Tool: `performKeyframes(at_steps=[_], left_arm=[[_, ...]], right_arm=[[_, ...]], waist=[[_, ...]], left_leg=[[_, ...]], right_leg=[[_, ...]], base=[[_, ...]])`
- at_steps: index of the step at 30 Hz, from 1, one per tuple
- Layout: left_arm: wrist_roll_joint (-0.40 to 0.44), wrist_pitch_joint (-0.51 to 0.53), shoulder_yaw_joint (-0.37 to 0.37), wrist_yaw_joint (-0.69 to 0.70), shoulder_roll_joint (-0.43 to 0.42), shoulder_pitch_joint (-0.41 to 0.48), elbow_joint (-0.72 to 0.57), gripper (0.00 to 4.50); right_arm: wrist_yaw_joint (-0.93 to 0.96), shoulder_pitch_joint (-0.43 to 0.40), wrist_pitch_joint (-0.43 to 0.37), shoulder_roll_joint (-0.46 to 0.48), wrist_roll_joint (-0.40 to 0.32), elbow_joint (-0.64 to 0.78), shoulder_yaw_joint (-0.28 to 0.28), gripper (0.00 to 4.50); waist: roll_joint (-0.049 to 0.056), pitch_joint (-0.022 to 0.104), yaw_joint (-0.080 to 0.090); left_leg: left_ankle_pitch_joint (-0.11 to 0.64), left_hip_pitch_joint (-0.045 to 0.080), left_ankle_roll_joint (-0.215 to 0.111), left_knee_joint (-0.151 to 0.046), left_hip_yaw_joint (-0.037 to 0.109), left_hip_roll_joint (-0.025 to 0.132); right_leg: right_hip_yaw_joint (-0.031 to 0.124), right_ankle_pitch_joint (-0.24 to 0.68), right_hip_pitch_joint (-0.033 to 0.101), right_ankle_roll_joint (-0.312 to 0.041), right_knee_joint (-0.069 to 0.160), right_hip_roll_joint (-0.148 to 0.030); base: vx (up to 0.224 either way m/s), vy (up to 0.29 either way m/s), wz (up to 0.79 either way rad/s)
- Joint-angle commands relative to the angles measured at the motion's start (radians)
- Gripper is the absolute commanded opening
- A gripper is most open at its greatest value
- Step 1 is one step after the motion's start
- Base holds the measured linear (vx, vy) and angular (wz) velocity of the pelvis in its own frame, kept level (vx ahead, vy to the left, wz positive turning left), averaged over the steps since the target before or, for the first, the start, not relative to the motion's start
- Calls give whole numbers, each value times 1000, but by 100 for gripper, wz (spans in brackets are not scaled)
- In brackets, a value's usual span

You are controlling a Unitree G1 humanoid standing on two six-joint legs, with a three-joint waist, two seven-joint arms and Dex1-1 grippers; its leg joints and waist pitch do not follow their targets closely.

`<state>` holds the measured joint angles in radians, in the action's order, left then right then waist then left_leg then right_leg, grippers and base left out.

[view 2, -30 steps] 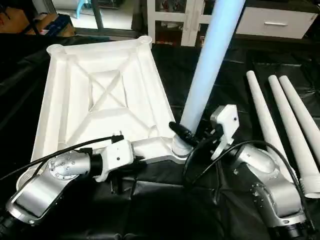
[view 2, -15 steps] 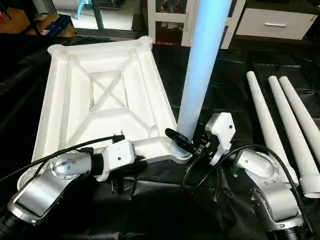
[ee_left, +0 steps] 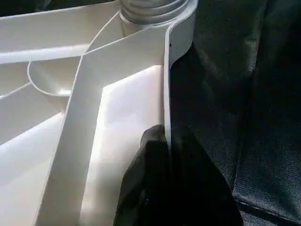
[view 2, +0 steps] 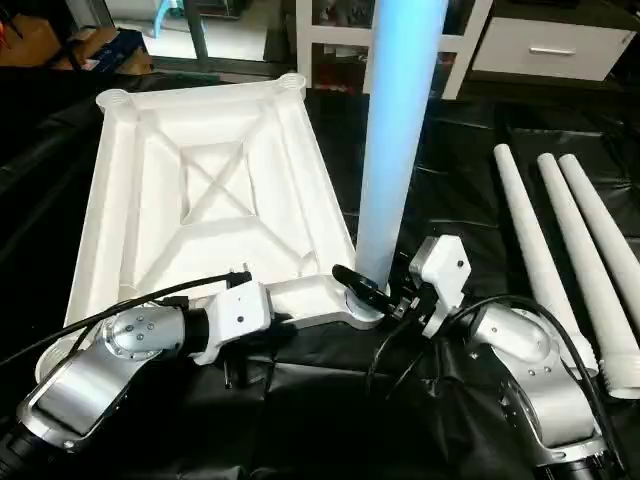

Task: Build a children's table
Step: Insert table leg to table base

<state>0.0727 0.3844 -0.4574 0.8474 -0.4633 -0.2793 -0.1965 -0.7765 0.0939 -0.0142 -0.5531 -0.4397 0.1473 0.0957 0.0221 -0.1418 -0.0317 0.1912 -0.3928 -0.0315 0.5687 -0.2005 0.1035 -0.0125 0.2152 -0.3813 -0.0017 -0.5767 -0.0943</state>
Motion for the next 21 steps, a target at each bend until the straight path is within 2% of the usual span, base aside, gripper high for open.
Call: performKeyframes(at_steps=[1,4,6,11,16,21], left_arm=[[-1,7,-34,5,2,33,42,5],[1,6,-36,8,3,30,43,5],[2,7,-38,10,4,29,42,5],[3,9,-39,11,4,31,40,5],[5,11,-38,13,3,34,37,5],[6,14,-35,14,3,36,35,5]], right_arm=[[-32,-33,-53,-1,8,-28,31,187],[-68,-38,-86,-10,-6,-5,56,187],[-89,-37,-106,-18,-11,0,69,187],[-108,-15,-148,-21,-13,-19,93,187],[-116,5,-188,-7,-25,-35,94,187],[-74,47,-246,45,-63,-84,58,187]], waist=[[-17,27,7],[-17,29,6],[-16,28,5],[-17,27,6],[-17,22,6],[-19,17,8]], left_leg=[[256,31,-69,-95,64,132],[229,30,-82,-92,64,132],[228,32,-88,-92,63,133],[222,29,-91,-93,65,132],[260,32,-68,-98,66,133],[304,33,-39,-103,68,131]], right_leg=[[45,172,7,-199,69,-76],[44,135,9,-205,66,-77],[44,135,8,-208,66,-76],[43,137,10,-214,66,-77],[45,200,6,-204,72,-77],[48,269,1,-196,78,-79]], base=[[0,0,0],[0,0,0],[0,0,0],[0,0,0],[0,0,0],[0,0,0]])
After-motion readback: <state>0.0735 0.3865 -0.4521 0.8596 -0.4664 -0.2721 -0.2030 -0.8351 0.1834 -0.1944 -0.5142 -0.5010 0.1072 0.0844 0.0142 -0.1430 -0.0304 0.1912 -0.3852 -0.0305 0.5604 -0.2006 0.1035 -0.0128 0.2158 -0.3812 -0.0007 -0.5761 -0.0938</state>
